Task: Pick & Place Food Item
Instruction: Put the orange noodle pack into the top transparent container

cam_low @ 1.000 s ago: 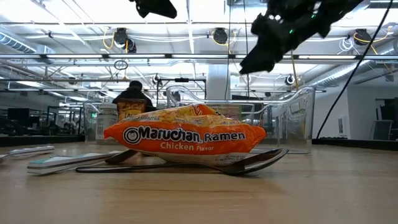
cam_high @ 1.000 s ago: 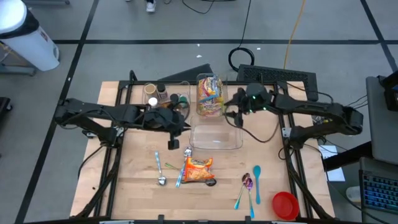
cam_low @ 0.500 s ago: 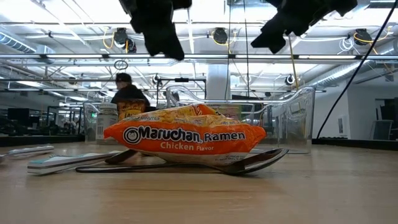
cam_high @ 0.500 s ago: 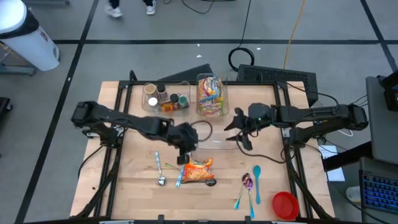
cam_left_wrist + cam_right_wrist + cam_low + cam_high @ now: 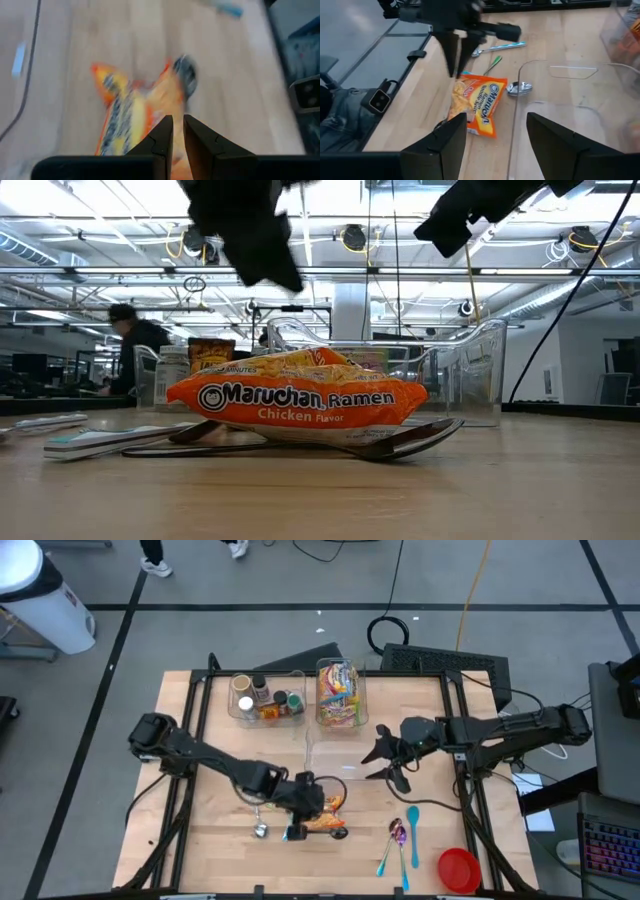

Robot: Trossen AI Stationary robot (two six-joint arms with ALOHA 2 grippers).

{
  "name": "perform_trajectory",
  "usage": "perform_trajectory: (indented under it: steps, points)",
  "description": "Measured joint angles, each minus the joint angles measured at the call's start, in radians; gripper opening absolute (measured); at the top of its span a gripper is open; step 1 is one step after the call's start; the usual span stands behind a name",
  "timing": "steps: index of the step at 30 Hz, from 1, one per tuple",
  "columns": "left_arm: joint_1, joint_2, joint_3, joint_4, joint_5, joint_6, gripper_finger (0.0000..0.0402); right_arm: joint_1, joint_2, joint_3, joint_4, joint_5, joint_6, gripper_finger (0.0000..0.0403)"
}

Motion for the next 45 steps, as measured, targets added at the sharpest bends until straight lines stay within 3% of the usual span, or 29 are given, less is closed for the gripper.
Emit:
perform_trajectory:
  steps: [5, 9, 17, 19, 26, 31, 35, 40, 45]
  points:
    - [-0.054, 0.0, 0.0, 0.092, -0.094, -0.008, 0.0051, 0.023, 0.0, 0.0, 0.001, 0.003, 0.0, 0.0198]
    - [-0.066, 0.0, 0.0, 0.109, -0.099, 0.01, 0.0051, 0.033, -0.004, 0.0, 0.0, 0.037, -0.029, 0.0199]
    - [-0.066, 0.005, 0.0, 0.139, -0.217, -0.098, 0.0052, 0.049, -0.021, -0.001, -0.006, 0.06, -0.02, 0.0199]
    - [-0.067, 0.009, 0.0, 0.121, -0.228, -0.105, 0.006, 0.076, -0.027, -0.005, 0.003, 0.107, -0.022, 0.0199]
    - [-0.071, 0.06, 0.0, 0.117, -0.226, -0.128, 0.016, 0.153, -0.072, -0.048, 0.014, 0.308, -0.026, 0.0199]
    - [-0.059, 0.112, 0.001, 0.077, -0.231, -0.128, 0.0238, 0.156, -0.11, -0.074, 0.037, 0.313, -0.024, 0.0199]
    - [-0.049, 0.154, 0.001, 0.069, -0.231, -0.151, 0.0265, 0.156, -0.129, -0.089, 0.061, 0.314, -0.024, 0.0199]
    - [-0.047, 0.174, 0.001, 0.063, -0.226, -0.153, 0.0257, 0.155, -0.128, -0.089, 0.06, 0.314, -0.024, 0.0199]
    - [-0.047, 0.159, 0.001, 0.054, -0.215, -0.144, 0.0201, 0.155, -0.127, -0.089, 0.061, 0.314, -0.024, 0.0199]
